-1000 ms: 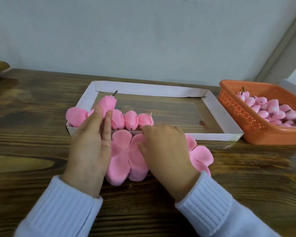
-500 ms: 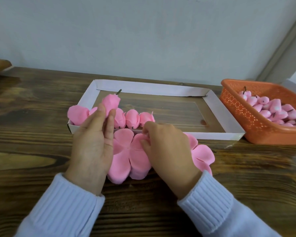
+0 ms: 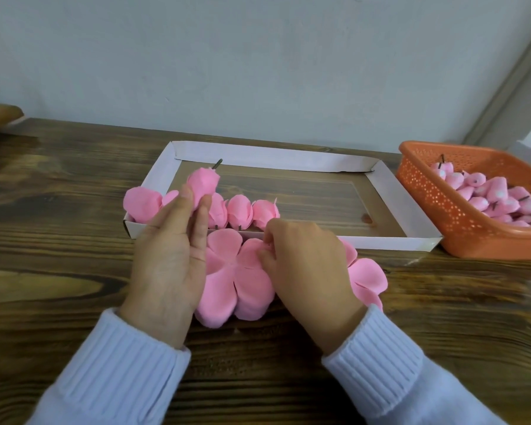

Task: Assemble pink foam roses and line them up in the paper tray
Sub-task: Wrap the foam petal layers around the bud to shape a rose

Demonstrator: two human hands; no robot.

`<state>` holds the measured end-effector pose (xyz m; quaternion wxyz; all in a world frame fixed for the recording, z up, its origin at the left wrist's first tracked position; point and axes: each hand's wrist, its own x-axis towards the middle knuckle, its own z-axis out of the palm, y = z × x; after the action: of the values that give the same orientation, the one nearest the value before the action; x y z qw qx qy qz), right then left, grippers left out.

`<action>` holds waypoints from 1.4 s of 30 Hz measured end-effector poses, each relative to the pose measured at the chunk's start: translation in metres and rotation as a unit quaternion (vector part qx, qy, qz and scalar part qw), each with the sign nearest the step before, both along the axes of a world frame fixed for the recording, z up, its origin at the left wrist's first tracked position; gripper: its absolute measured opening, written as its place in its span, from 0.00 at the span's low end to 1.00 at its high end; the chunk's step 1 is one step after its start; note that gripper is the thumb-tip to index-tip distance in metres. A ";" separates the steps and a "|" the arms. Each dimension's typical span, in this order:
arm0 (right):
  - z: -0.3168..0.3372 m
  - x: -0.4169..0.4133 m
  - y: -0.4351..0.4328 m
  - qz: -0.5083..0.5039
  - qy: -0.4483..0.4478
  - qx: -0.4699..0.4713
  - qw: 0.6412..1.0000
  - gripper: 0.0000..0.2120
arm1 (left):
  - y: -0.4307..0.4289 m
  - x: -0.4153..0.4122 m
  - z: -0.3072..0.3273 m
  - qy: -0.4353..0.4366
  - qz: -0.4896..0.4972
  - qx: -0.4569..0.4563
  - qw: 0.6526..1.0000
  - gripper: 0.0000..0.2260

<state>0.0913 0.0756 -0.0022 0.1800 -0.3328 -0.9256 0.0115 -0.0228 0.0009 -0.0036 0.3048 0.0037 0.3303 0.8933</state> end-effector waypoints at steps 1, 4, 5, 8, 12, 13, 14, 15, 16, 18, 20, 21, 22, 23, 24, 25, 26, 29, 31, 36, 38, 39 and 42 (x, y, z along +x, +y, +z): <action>0.000 0.000 -0.001 -0.002 0.001 0.005 1.000 0.04 | 0.000 0.000 0.000 0.001 0.000 0.000 1.000 0.18; 0.000 0.000 -0.001 0.003 0.012 0.000 1.000 0.03 | -0.001 0.001 0.001 0.000 0.001 0.000 1.000 0.19; 0.000 0.000 0.000 0.007 0.017 -0.008 1.000 0.03 | -0.001 0.001 0.001 -0.001 0.001 0.000 1.000 0.19; 0.000 -0.001 0.002 0.021 0.024 -0.047 0.998 0.05 | -0.001 0.001 0.001 -0.004 0.002 -0.003 1.000 0.19; -0.002 -0.001 0.005 0.082 0.076 -0.081 0.990 0.05 | -0.001 0.000 0.002 -0.013 -0.002 -0.005 1.000 0.17; -0.001 -0.001 0.004 0.091 0.116 -0.122 0.981 0.04 | -0.001 0.000 0.002 -0.016 -0.003 -0.006 1.000 0.16; 0.000 -0.001 0.004 0.090 0.162 -0.175 0.967 0.05 | -0.001 0.001 0.002 -0.016 -0.004 -0.006 1.000 0.16; 0.002 -0.001 0.004 0.081 0.208 -0.231 0.947 0.07 | -0.001 0.001 0.003 -0.014 -0.004 -0.006 1.000 0.17; 0.003 -0.001 0.004 0.067 0.247 -0.285 0.924 0.09 | -0.002 0.001 0.003 -0.010 -0.005 -0.006 1.000 0.17; 0.006 -0.001 0.005 0.036 0.290 -0.374 0.880 0.07 | -0.002 0.002 0.003 -0.003 -0.008 -0.005 1.000 0.16; 0.007 0.000 0.006 0.005 0.301 -0.449 0.842 0.06 | -0.003 0.004 0.004 0.004 -0.013 -0.001 1.000 0.16; 0.006 0.001 0.006 -0.011 0.307 -0.481 0.821 0.06 | -0.003 0.005 0.004 0.006 -0.014 0.000 1.000 0.16; 0.006 0.001 0.006 -0.025 0.315 -0.506 0.802 0.07 | -0.003 0.006 0.004 0.007 -0.014 0.000 1.000 0.16; 0.006 0.002 0.006 -0.034 0.328 -0.527 0.783 0.07 | -0.003 0.007 0.004 0.009 -0.015 0.000 1.000 0.16; 0.007 0.002 0.005 -0.035 0.346 -0.546 0.762 0.06 | -0.002 0.008 0.004 0.012 -0.019 -0.001 1.000 0.16; 0.008 0.003 0.005 -0.030 0.356 -0.562 0.746 0.05 | -0.002 0.009 0.005 0.017 -0.024 -0.002 1.000 0.16; 0.009 0.004 0.004 -0.025 0.350 -0.567 0.745 0.07 | -0.001 0.010 0.005 0.021 -0.031 -0.003 0.999 0.16; 0.009 0.006 0.001 -0.001 0.239 -0.494 0.836 0.27 | 0.000 0.013 0.004 0.042 -0.050 -0.009 0.998 0.09; 0.008 0.005 -0.004 0.032 0.190 -0.421 0.886 0.26 | 0.000 0.015 0.002 0.065 -0.063 -0.015 0.996 0.07; 0.018 0.016 0.008 0.041 0.245 -0.384 0.890 0.09 | -0.001 0.018 0.002 0.113 -0.099 -0.010 0.989 0.05; 0.022 0.028 0.020 0.016 0.322 -0.440 0.838 0.05 | -0.002 0.021 0.002 0.142 -0.122 -0.011 0.982 0.05; 0.022 0.034 0.026 0.006 0.354 -0.469 0.809 0.04 | -0.002 0.023 0.003 0.168 -0.131 -0.012 0.977 0.05; 0.016 0.046 0.037 -0.022 0.412 -0.512 0.753 0.03 | -0.005 0.031 0.003 0.273 -0.137 -0.024 0.952 0.05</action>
<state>0.1372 0.1125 0.0140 0.3466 -0.3586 -0.6097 0.6161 0.0079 -0.0040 -0.0001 0.3227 0.2856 0.4187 0.7994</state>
